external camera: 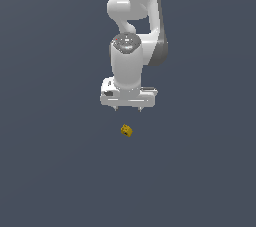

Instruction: Pick up the object and move it to a goal position.

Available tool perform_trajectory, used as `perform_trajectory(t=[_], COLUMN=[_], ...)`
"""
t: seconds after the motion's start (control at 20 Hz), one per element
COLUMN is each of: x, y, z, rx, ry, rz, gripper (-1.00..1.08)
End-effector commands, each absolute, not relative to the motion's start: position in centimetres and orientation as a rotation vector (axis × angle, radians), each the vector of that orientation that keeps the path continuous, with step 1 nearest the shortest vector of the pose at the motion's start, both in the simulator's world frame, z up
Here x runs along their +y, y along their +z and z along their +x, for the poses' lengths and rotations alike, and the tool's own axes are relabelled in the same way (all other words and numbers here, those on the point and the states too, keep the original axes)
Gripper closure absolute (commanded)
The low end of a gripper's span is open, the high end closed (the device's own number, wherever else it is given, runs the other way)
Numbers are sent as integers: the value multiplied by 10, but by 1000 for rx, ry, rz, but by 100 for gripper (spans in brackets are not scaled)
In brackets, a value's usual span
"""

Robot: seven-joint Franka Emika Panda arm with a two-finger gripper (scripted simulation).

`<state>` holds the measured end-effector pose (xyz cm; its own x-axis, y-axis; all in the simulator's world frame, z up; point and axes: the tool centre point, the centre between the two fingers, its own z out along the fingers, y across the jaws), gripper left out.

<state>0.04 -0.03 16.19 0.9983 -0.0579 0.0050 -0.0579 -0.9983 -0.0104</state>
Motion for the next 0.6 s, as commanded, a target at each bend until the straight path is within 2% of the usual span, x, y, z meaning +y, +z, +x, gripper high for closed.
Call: perform_trajectory(t=[0.0,0.55], x=[0,27], y=[162,169], z=[0,4], rx=[91,3], ry=[-8,-15], rz=[-3130,-3106], gripper=[-92,-92])
